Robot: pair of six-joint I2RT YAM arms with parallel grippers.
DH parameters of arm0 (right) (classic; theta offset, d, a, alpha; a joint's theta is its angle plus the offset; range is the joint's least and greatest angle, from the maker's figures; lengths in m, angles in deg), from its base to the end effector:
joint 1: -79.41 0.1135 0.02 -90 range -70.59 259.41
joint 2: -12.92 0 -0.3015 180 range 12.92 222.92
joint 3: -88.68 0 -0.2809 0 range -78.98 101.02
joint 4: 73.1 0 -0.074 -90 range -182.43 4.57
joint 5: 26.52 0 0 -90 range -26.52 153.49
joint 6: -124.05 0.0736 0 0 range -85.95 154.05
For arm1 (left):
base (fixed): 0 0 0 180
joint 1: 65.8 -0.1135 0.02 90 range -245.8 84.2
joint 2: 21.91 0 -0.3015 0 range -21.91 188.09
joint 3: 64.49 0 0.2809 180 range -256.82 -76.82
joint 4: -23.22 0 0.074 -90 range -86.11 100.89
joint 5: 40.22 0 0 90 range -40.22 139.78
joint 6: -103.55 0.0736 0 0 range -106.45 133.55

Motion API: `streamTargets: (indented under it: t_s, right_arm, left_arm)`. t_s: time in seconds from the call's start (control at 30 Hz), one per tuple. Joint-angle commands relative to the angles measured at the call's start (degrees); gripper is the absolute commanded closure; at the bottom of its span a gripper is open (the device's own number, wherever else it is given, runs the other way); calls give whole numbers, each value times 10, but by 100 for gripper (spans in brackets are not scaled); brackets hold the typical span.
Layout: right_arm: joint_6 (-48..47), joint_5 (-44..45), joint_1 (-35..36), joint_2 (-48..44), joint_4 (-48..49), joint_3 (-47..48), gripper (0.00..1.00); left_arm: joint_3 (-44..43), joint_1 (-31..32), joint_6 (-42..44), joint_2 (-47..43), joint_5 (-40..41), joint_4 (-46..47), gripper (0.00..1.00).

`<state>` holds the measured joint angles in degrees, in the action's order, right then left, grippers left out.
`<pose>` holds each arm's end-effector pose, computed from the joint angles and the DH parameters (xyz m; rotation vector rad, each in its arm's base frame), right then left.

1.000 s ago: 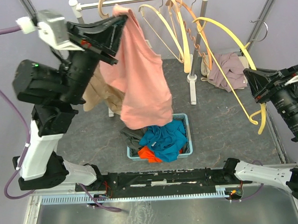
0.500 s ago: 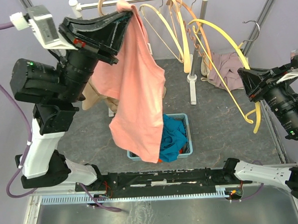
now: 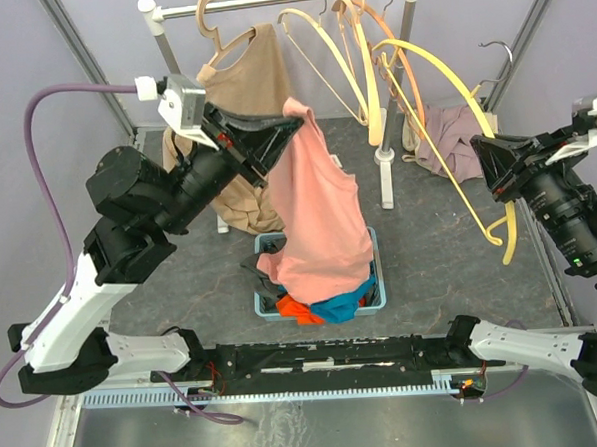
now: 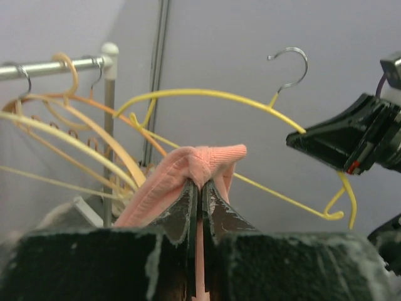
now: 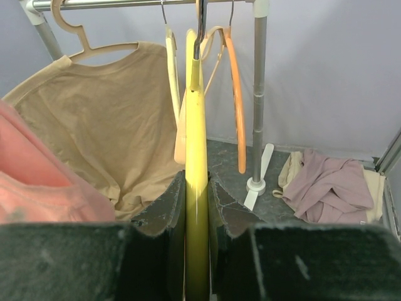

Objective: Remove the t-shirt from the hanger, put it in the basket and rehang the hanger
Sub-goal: Place the T-shirt in the bin.

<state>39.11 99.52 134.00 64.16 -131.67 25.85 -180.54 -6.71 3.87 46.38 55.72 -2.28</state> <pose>0.0806 0.0387 0.6222 -0.1150 1.4747 0.3933 0.1265 -0.1965 0.6573 0.4310 1.1661 -0.9898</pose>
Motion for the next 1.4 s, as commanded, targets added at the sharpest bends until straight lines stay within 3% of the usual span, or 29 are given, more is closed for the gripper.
streamTargets:
  t_s: [0.0,0.37,0.77,1.0,1.37]
  right_arm:
    - [-1,-9,-1,10,53,-7,99]
    - [-4,-16,-2,23,58,-9,99]
    - [-13,-11,-1,33,66,-6,99]
    - [-13,-15,-1,38,66,-2,99]
    - [-16,-37,-1,39,53,8,99]
  left_arm:
    - [67,-1,-51,-56,18,-22,97]
    - [145,2,-79,-79,10,-209,97]
    - [327,6,-145,-123,-1,-247,97]
    - [382,10,-155,-92,-38,-232,97]
    - [469,12,-158,0,-66,-101,97]
